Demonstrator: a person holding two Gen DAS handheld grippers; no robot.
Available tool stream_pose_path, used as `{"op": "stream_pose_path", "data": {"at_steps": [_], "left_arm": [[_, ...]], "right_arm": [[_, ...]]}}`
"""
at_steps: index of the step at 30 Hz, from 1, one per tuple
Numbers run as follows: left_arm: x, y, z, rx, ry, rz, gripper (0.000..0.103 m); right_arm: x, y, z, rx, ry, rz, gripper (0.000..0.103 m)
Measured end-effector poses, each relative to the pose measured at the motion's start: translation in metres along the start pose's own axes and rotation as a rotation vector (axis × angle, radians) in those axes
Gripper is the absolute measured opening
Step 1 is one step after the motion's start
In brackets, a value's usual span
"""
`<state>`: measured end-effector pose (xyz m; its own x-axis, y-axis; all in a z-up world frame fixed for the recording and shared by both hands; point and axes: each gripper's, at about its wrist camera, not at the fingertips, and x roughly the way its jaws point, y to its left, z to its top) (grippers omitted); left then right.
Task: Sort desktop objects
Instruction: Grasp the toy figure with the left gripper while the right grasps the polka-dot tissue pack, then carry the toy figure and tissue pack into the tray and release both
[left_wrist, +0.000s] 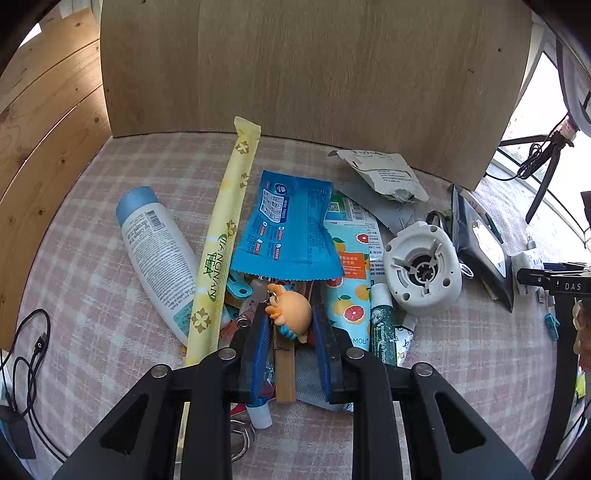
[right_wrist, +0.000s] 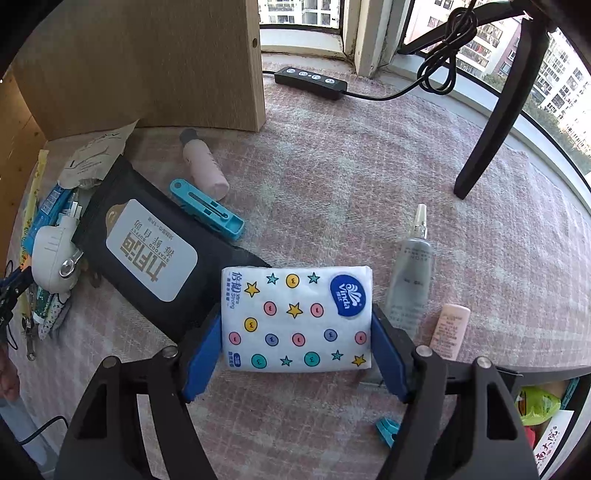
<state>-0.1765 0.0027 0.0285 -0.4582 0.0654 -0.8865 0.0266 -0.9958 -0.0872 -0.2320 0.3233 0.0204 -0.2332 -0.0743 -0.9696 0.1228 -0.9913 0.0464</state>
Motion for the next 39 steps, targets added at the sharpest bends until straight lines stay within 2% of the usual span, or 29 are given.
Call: {"op": "stream_pose_path", "data": {"at_steps": [10,11,13,20,31,39], "left_arm": [[-0.041,0.001,-0.005,-0.013,-0.058,-0.042,0.021],[-0.043,-0.002,-0.001,-0.010,-0.067,-0.047,0.021],[-0.054,-0.005,0.000,-0.004,-0.081,-0.055,0.021],[-0.084,-0.036,0.006,0.052,-0.121,-0.091,0.021],[-0.114,-0.122,-0.007,0.204,-0.133,-0.213,0.021],[-0.123,-0.209,-0.029,0.346,-0.102,-0.334,0.021]], "right_arm": [[-0.040,-0.003,-0.011,0.046,-0.060,0.023,0.072],[-0.047,-0.009,-0.025,0.048,-0.068,0.021,0.072],[-0.056,-0.008,-0.032,0.049,-0.085,0.015,0.072],[-0.082,-0.025,-0.044,0.066,-0.141,-0.008,0.072],[-0.141,-0.062,-0.105,0.133,-0.223,-0.058,0.072],[-0.167,-0.121,-0.158,0.260,-0.247,-0.112,0.072]]}}
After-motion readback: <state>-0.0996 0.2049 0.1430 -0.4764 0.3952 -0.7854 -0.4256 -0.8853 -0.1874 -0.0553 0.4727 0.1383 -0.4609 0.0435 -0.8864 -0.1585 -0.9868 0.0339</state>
